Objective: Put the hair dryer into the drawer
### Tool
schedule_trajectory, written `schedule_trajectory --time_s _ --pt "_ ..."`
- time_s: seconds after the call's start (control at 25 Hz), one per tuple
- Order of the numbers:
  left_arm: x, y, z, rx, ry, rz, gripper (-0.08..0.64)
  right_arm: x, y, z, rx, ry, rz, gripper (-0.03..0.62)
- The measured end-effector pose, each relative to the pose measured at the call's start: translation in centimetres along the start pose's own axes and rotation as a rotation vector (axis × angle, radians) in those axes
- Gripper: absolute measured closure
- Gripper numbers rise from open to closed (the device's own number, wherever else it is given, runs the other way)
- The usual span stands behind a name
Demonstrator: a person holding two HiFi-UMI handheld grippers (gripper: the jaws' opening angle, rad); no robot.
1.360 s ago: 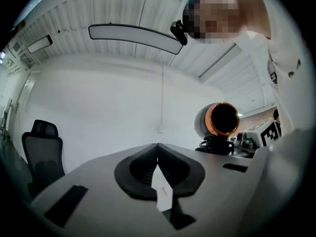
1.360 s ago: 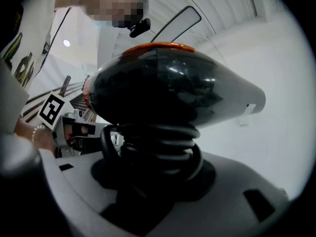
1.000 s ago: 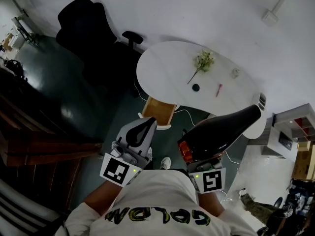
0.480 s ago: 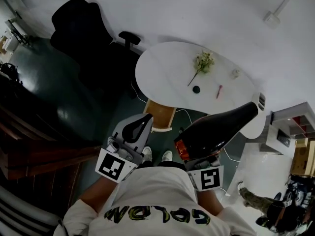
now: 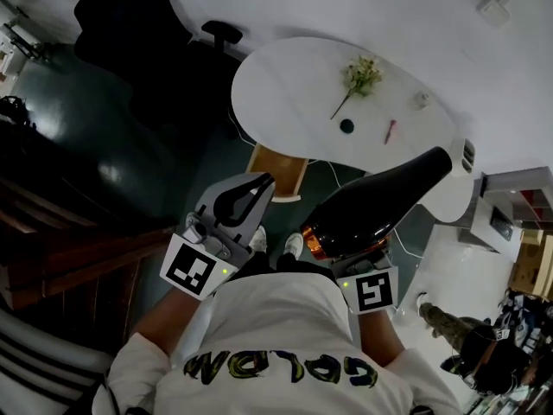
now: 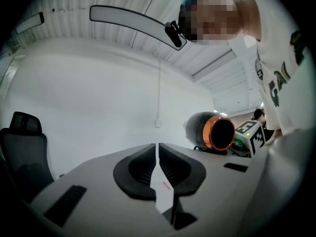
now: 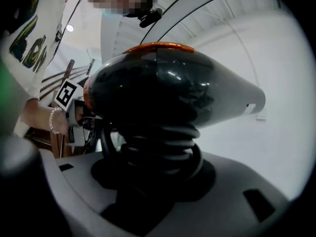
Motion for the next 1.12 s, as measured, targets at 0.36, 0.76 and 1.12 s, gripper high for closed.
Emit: schedule_trajectory --time_s 0.36,0.76,1.12 --pt "1.1 -4.8 0.0 -0.064 -0.08 0.085 0.502 -2.4 -6.9 -0.1 -0.161 0.132 -0.02 0.348" --pt "2.2 -10.9 1.4 -0.121 -0.154 0.213 0.457 -7.0 -14.5 0.7 -0.349 0.305 0.073 0.35" --pt "2.7 -18.4 1.4 -0.211 -0.194 0.316 0.434 -10.1 -21.7 1.1 -0.49 0.464 0.066 0.35"
Point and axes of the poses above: the fingertips, and each gripper's own axes: z backward along the fingers, x to its right, y out of its top, the point moved 1 cm from there along z, backward along the fingers, and after that the axes turned 6 degrees about -y, right-handed, at the moved point
